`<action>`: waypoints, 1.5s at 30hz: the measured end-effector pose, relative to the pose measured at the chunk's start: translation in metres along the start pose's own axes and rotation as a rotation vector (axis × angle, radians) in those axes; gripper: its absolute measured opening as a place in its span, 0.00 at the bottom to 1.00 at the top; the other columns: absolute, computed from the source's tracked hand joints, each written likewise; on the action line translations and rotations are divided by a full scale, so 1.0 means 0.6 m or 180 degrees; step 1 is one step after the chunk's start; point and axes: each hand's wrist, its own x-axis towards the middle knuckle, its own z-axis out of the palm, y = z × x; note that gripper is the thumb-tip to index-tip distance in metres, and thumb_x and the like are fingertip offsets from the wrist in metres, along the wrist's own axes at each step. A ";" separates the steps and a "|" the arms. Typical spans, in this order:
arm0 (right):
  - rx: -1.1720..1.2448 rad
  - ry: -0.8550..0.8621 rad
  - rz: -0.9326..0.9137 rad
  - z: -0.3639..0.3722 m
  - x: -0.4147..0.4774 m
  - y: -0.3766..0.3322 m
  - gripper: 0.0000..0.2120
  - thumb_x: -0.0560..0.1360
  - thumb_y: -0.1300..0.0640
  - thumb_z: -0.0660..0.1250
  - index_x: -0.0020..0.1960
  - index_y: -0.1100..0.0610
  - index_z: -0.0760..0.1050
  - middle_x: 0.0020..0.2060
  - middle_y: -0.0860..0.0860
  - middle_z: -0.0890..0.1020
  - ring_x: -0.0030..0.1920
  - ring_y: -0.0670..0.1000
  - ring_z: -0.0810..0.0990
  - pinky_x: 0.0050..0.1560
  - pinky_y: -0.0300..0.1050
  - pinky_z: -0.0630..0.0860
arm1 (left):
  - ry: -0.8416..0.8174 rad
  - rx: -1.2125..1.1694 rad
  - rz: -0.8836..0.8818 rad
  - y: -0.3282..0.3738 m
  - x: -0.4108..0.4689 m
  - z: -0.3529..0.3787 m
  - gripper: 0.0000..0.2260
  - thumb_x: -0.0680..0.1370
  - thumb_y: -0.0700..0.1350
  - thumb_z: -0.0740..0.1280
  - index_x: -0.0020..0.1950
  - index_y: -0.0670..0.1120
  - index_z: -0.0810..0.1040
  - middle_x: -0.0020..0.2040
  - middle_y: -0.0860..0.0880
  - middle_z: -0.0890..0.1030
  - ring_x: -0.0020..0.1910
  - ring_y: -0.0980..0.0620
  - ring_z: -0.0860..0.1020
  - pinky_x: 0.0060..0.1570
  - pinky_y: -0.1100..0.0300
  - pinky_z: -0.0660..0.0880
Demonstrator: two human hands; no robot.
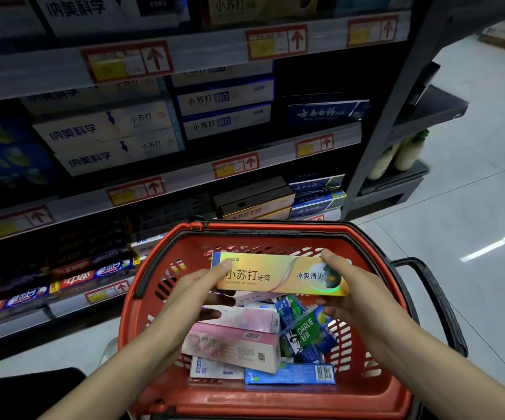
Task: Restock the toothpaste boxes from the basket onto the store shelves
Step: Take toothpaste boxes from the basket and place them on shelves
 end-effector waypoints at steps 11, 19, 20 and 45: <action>0.0299 0.0200 -0.0445 -0.013 -0.015 -0.063 0.20 0.79 0.39 0.68 0.42 0.55 0.75 0.28 0.48 0.78 0.30 0.49 0.74 0.38 0.44 0.72 | -0.0084 -0.0738 0.0476 0.054 0.007 0.012 0.23 0.79 0.61 0.63 0.62 0.47 0.84 0.55 0.44 0.87 0.50 0.47 0.84 0.53 0.49 0.74; 0.0622 0.0105 -0.0800 -0.024 -0.019 -0.100 0.23 0.77 0.39 0.71 0.51 0.61 0.80 0.38 0.54 0.81 0.32 0.48 0.76 0.41 0.46 0.75 | -0.0122 -0.1055 0.1040 0.116 0.000 0.045 0.13 0.78 0.55 0.67 0.56 0.52 0.84 0.57 0.43 0.87 0.47 0.51 0.83 0.48 0.55 0.74; 0.0688 0.0049 -0.0803 -0.026 -0.020 -0.102 0.25 0.76 0.39 0.72 0.53 0.63 0.80 0.41 0.56 0.83 0.34 0.50 0.78 0.42 0.47 0.76 | -0.0101 -0.1020 0.1081 0.116 -0.001 0.047 0.11 0.78 0.54 0.68 0.56 0.52 0.85 0.57 0.43 0.86 0.47 0.51 0.83 0.48 0.55 0.74; 0.0768 -0.0008 -0.2352 -0.100 -0.051 -0.275 0.14 0.77 0.61 0.74 0.61 0.52 0.81 0.51 0.50 0.87 0.51 0.50 0.87 0.52 0.48 0.82 | 0.0473 0.0511 0.2589 0.333 -0.068 0.083 0.09 0.83 0.45 0.66 0.61 0.52 0.83 0.52 0.57 0.87 0.52 0.60 0.83 0.43 0.70 0.78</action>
